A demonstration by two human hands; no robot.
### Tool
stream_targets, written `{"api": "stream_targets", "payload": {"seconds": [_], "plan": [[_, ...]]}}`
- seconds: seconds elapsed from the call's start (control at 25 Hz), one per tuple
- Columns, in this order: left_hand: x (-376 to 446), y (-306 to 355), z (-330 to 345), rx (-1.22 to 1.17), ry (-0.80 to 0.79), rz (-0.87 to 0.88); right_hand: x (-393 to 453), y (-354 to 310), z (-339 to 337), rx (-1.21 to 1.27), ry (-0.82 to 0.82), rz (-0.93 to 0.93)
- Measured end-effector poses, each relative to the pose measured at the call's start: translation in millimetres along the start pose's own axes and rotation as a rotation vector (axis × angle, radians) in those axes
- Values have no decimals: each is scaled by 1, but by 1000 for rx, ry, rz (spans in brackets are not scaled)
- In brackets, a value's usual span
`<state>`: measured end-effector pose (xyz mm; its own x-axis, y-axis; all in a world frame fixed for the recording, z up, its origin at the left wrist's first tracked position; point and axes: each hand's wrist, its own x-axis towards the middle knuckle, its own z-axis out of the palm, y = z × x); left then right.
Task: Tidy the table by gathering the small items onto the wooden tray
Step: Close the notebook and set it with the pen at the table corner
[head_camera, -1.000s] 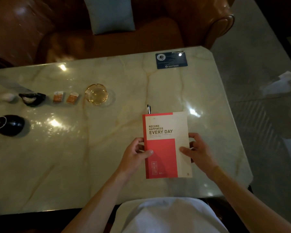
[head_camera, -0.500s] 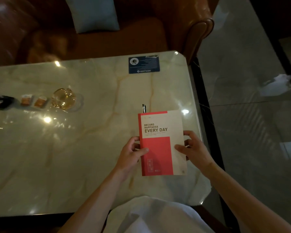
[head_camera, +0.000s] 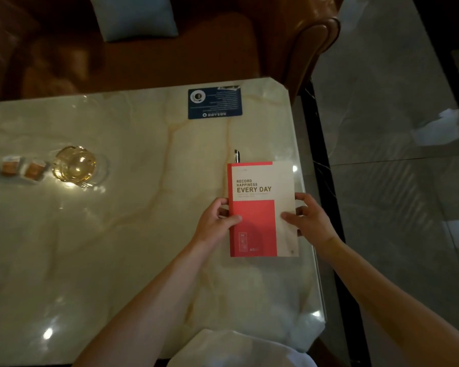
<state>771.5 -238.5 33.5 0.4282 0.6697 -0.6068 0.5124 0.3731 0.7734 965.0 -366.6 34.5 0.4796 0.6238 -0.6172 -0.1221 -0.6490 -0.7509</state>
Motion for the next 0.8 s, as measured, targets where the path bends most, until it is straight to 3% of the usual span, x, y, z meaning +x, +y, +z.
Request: {"api": "stream_targets", "payload": {"seconds": [0.24, 0.48, 0.8], "plan": [[67, 16, 11, 21, -14, -35, 66, -10, -13, -18, 35, 59], [125, 31, 26, 108, 83, -61, 119, -24, -19, -135, 138, 66], [159, 51, 43, 353, 227, 52, 151, -39, -15, -354, 308, -102]]}}
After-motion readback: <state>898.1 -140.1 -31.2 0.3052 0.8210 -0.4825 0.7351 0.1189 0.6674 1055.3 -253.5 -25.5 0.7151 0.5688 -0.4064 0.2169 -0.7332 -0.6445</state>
